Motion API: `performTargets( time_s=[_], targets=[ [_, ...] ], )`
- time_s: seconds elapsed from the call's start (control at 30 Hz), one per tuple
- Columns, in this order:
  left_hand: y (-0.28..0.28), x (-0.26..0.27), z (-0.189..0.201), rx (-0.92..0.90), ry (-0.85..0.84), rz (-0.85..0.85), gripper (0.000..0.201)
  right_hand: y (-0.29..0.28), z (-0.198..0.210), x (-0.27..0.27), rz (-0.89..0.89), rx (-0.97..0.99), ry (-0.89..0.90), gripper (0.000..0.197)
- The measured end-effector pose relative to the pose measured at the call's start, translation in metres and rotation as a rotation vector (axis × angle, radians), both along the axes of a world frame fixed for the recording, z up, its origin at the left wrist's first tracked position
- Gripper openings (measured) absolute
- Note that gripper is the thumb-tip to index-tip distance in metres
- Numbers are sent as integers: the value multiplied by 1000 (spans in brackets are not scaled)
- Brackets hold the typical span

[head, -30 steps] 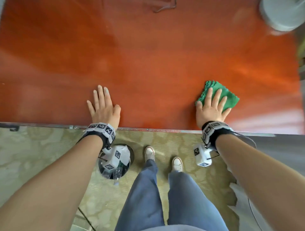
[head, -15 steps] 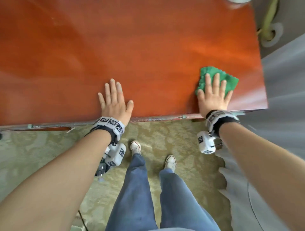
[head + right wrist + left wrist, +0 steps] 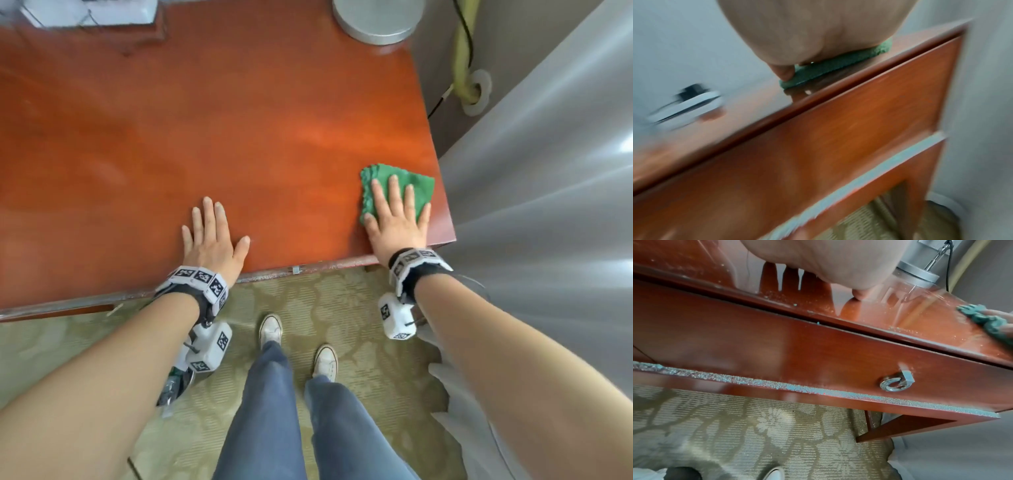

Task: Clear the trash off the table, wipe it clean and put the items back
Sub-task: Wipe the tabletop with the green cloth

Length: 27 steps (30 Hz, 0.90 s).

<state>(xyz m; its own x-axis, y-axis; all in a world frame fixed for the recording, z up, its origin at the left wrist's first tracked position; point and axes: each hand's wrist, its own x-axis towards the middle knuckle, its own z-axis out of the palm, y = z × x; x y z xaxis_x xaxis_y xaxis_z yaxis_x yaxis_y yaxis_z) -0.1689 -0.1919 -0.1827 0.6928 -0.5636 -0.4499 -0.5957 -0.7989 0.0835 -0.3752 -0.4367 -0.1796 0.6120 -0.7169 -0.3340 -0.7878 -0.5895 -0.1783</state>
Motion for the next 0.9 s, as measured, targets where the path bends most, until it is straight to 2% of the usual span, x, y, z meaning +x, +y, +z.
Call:
performTargets(
  time_s=[0.07,0.13,0.2,0.3,0.37,0.43,0.5,0.57,0.67,0.73,0.8,0.9],
  targets=[
    [-11,-2,1,18,-3,-19,78,-36,6,-18,-229,46,22,64],
    [-29,-4,2,13,10,-33,78,-39,9,-8,-281,62,40,66],
    [-52,-2,2,-1,20,-43,79,-17,9,19,-83,35,58,68],
    [-89,8,0,-32,21,-94,79,22,9,56,404,72,38,67],
    [-111,18,0,-40,34,-123,78,8,7,62,557,64,44,65],
    [-127,30,2,-19,68,-128,77,-33,3,57,434,35,45,65],
    [-138,41,4,-8,72,-152,76,-84,4,47,125,33,48,65],
    [-146,48,5,0,64,-181,76,-122,7,48,-74,64,70,66],
    [-153,49,4,1,49,-194,75,-142,9,79,-238,102,54,67],
    [-157,50,2,1,44,-182,75,-145,8,111,-274,84,47,69],
    [-161,51,1,2,34,-193,75,-135,11,139,-101,63,63,70],
    [-176,62,-1,-8,23,-201,74,-103,15,174,421,89,46,70]
  ],
)
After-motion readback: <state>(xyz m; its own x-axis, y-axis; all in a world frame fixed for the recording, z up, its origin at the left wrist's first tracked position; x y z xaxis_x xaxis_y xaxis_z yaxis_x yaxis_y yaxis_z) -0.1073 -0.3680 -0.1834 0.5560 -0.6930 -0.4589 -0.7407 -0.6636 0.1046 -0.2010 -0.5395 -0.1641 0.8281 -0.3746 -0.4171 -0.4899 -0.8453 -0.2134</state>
